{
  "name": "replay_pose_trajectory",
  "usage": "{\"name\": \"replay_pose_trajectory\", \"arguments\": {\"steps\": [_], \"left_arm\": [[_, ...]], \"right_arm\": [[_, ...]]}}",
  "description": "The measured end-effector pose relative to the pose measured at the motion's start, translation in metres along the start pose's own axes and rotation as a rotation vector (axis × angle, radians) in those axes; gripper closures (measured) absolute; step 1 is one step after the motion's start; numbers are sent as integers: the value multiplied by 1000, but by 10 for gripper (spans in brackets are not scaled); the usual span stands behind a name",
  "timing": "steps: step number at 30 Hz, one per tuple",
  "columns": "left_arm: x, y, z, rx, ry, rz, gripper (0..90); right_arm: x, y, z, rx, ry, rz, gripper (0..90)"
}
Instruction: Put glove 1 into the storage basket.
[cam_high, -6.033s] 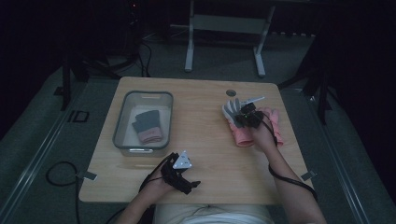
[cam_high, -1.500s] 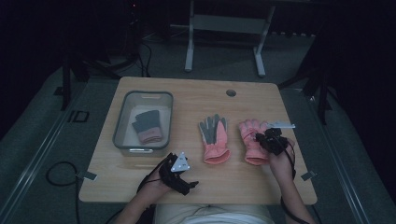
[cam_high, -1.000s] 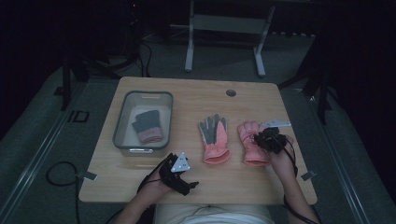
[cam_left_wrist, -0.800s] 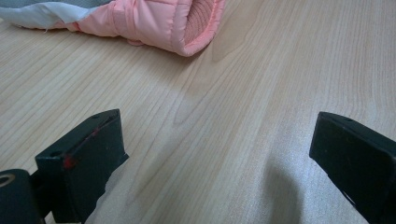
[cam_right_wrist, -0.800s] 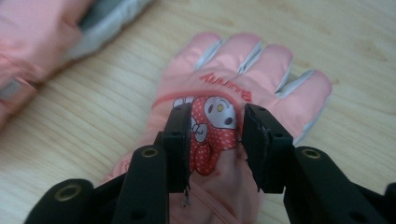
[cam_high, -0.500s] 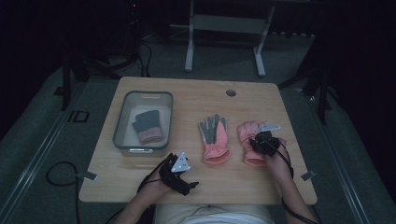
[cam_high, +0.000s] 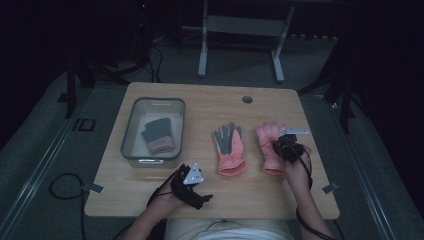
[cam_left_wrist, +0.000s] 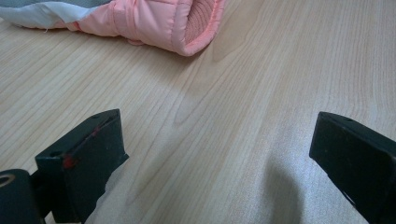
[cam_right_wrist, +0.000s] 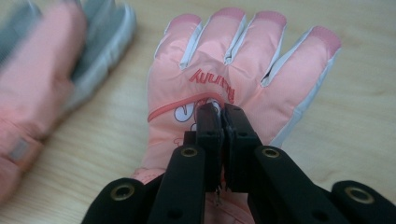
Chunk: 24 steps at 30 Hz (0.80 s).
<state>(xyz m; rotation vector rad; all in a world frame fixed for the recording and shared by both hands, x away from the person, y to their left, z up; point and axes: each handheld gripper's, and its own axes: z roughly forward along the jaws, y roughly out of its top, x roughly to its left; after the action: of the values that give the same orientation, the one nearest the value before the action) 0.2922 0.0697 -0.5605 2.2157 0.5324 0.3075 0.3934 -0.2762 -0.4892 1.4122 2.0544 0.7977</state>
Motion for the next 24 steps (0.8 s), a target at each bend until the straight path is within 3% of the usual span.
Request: {"name": "replay_pose_trajectory", "arguments": {"steps": [5,12,17,24], "left_arm": [[0,0,0,1,0,1,29],[0,0,0,2,0,3,29],[-1,0,1,3,0,3,29],[-1,0,0,-2,9,10,29]], "right_arm": [[7,25,-27,-82,7,2,868],[32,56,-50,-156,36,-35,868],[51,69,-58,-202,51,-41,867],[83,76,-54,-205,87,-64,867]]}}
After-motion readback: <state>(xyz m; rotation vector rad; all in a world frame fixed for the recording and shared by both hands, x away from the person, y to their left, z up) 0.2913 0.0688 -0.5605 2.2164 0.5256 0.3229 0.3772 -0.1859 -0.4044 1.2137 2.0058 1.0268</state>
